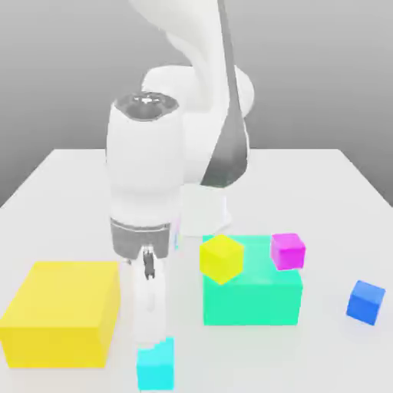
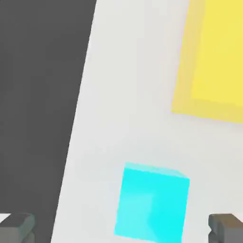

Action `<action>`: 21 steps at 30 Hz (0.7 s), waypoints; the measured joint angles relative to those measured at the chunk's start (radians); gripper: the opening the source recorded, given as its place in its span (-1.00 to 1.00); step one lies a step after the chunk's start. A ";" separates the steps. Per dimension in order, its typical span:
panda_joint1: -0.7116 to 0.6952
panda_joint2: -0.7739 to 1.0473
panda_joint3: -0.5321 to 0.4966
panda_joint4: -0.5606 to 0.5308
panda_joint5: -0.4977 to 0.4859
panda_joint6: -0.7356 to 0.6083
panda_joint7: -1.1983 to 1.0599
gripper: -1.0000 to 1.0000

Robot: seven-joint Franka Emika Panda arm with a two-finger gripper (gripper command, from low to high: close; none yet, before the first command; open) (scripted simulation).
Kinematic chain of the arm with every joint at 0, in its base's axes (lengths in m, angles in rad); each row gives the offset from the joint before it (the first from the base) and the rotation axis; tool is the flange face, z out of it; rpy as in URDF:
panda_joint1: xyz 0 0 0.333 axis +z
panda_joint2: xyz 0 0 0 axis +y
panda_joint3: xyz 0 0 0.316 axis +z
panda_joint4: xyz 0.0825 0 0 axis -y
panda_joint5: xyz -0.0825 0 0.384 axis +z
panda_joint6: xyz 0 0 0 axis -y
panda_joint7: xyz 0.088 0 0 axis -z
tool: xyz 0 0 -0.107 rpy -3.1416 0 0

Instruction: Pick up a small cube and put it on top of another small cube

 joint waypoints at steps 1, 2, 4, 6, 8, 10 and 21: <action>0.005 0.031 -0.007 0.001 -0.003 0.022 0.020 0.00; 0.013 0.065 -0.019 0.006 -0.014 0.047 0.037 0.00; 0.038 0.137 -0.051 0.018 -0.045 0.103 0.067 0.00; 0.065 0.199 -0.084 0.030 -0.073 0.152 0.089 -1.00; 0.065 0.199 -0.084 0.030 -0.073 0.153 0.089 -1.00; 0.065 0.199 -0.084 0.030 -0.073 0.154 0.089 -1.00; 0.031 -0.060 -0.005 -0.040 0.010 -0.042 -0.013 -1.00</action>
